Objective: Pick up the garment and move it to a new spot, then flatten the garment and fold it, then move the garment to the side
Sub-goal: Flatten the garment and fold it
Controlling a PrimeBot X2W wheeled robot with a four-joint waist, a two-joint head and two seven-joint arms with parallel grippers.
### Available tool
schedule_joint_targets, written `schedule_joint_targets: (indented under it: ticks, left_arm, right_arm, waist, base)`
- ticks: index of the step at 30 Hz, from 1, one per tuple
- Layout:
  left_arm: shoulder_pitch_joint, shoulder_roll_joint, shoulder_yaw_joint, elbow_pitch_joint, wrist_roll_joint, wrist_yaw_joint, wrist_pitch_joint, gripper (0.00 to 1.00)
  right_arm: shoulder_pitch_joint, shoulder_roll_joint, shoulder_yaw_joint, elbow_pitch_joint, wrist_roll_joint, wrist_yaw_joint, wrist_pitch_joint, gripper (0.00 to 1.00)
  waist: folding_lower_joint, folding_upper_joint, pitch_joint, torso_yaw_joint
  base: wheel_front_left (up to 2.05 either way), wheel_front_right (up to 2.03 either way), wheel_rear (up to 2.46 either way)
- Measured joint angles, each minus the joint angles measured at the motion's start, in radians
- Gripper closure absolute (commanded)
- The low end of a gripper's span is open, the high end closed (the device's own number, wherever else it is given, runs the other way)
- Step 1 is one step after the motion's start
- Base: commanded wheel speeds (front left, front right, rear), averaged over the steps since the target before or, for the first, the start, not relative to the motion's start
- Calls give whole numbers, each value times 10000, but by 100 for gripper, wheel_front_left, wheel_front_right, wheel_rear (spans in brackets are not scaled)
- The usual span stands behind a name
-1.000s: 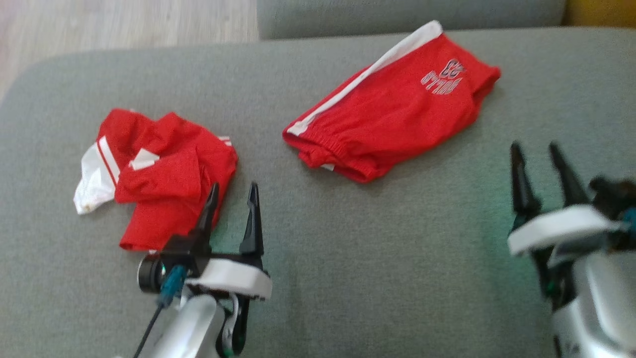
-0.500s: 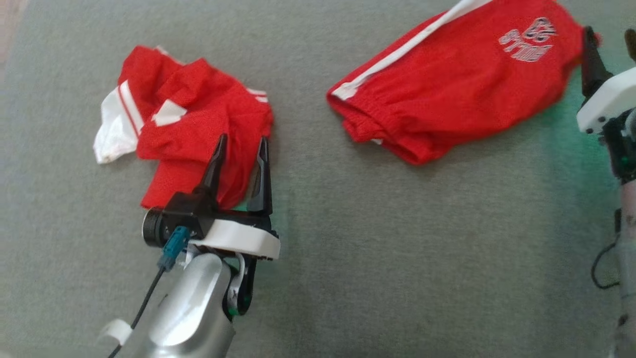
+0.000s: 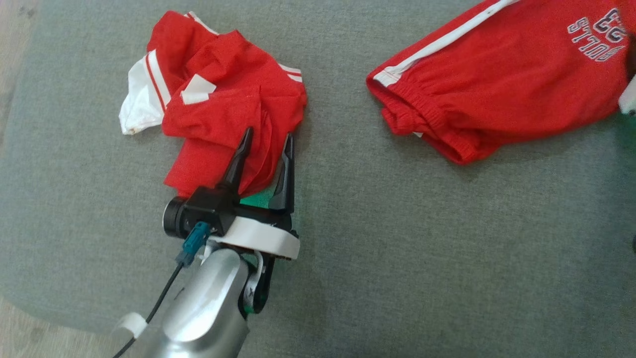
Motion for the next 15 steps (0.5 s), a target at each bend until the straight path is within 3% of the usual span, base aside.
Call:
schedule_joint_targets:
  ticks: [5, 6, 7, 15]
  left_arm:
    - [-179, -10, -100, -71, 0, 82, 0, 0]
    - [-187, -10, -100, -75, 0, 94, 0, 0]
    - [-187, -10, -98, -75, 0, 130, 0, 0]
    - [-183, -12, 81, 27, 46, 163, 0, 0]
  right_arm:
    - [-686, -140, -50, 736, -307, 0, 90, 0]
    - [-771, -138, -33, 859, -307, 0, 123, 58]
    - [-817, -132, 2, 974, -305, 0, 132, 100]
    - [-951, 77, 813, 1630, 318, 0, 196, 100]
  waist:
    - [-1, 0, 166, 112]
    - [-1, 0, 163, 107]
    - [-1, 0, 147, 90]
    - [-1, 0, -221, -387]
  base:
    - [0, 0, 0]
    - [0, 0, 0]
    - [0, 0, 0]
    - [0, 0, 0]
